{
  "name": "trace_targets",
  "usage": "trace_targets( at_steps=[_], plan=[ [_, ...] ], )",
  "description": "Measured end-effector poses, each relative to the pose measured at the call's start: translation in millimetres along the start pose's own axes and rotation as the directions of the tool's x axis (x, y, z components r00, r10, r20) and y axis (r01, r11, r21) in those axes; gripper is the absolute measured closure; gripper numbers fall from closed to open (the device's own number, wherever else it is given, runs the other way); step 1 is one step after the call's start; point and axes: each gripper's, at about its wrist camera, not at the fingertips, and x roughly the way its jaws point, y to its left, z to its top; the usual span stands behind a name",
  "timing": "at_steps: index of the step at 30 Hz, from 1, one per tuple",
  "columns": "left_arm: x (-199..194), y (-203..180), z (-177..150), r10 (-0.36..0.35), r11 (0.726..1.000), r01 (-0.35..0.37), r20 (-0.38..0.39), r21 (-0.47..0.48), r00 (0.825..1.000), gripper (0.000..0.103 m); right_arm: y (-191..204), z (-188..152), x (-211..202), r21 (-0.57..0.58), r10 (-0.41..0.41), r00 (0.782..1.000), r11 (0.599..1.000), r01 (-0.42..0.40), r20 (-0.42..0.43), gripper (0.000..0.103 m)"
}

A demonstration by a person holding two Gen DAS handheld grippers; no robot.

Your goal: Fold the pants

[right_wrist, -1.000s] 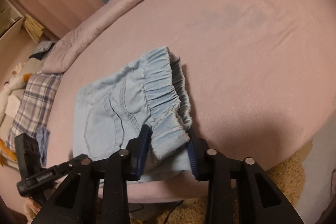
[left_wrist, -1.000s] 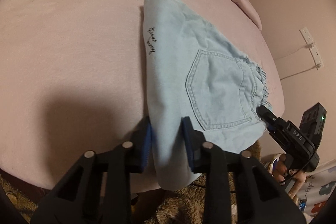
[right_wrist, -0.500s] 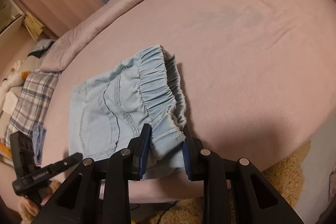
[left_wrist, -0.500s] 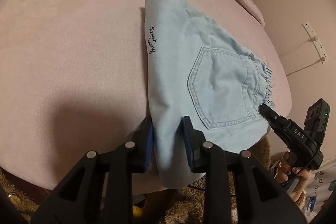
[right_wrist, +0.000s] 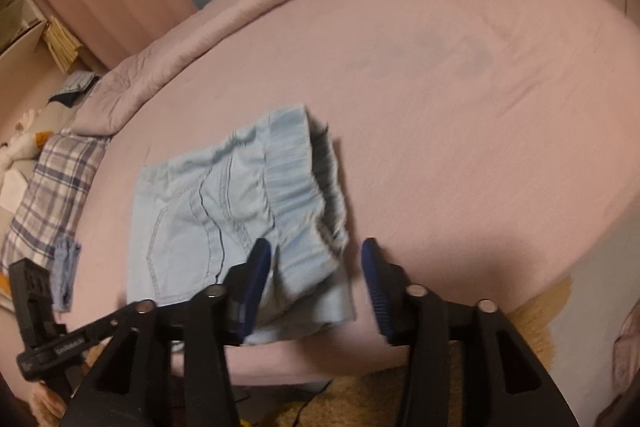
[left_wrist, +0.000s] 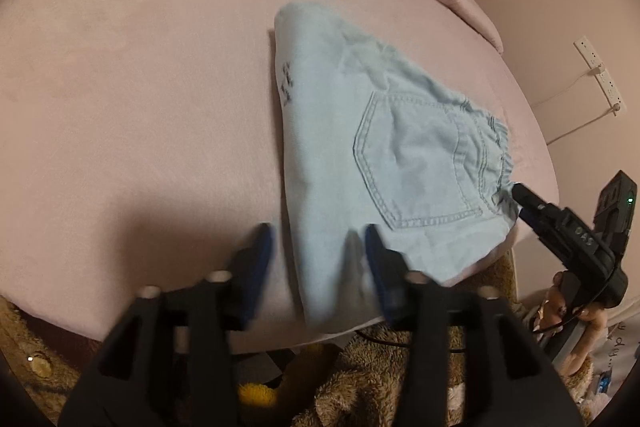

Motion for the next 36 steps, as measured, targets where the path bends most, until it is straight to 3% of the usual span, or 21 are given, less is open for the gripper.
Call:
trace_targets(
  at_steps=[1, 4, 9, 14, 19, 24, 27, 29, 32, 36],
  plan=[
    [-1.6, 0.0, 0.7, 0.001, 1.000, -0.001, 0.016, 0.000, 1.000, 0.029, 0.2, 2.1, -3.5, -0.007, -0.006, 1.000, 1.000, 0.006, 0.016, 0.044],
    [-3.6, -0.5, 4.7, 0.008, 1.000, -0.008, 0.047, -0.002, 0.999, 0.026, -2.4, 9.7, -7.9, 0.004, 0.016, 0.999, 1.000, -0.016, 0.039, 0.026],
    [7.6, 6.3, 12.2, 0.009, 0.999, -0.007, 0.040, -0.037, 0.999, 0.024, 1.1, 11.8, 0.0, -0.012, 0.051, 0.998, 0.999, -0.051, 0.027, 0.018],
    [23.4, 15.7, 15.6, -0.090, 0.991, 0.089, -0.002, -0.102, 0.996, 0.025, 3.4, 8.7, 24.7, -0.019, 0.111, 0.992, 0.994, -0.112, -0.053, 0.018],
    [27.1, 16.2, 18.6, -0.132, 0.987, 0.131, -0.005, -0.097, 0.991, 0.026, 7.2, 7.8, 44.5, -0.003, 0.147, 0.982, 0.989, -0.148, -0.123, 0.018],
    [36.0, 13.0, 24.2, -0.175, 0.981, 0.173, -0.016, -0.090, 0.984, 0.027, 12.7, 8.6, 50.8, -0.012, 0.176, 0.975, 0.984, -0.179, -0.133, 0.018],
    [39.6, 7.8, 26.3, -0.181, 0.981, 0.180, -0.018, -0.071, 0.983, 0.033, 16.4, 10.1, 55.1, -0.029, 0.183, 0.974, 0.982, -0.188, -0.134, 0.018],
    [43.1, 4.2, 27.5, -0.180, 0.982, 0.179, -0.020, -0.065, 0.983, 0.036, 18.5, 10.9, 57.8, -0.036, 0.186, 0.974, 0.981, -0.192, -0.131, 0.020],
    [42.2, -1.7, 25.8, -0.121, 0.992, 0.121, -0.015, -0.033, 0.992, 0.056, 19.6, 10.9, 57.1, -0.043, 0.165, 0.978, 0.984, -0.171, -0.125, 0.030],
    [35.9, -6.2, 20.5, -0.100, 0.995, 0.101, 0.008, -0.024, 0.995, 0.071, 18.1, 8.0, 51.7, -0.040, 0.166, 0.979, 0.984, -0.172, -0.116, 0.052]
  ],
)
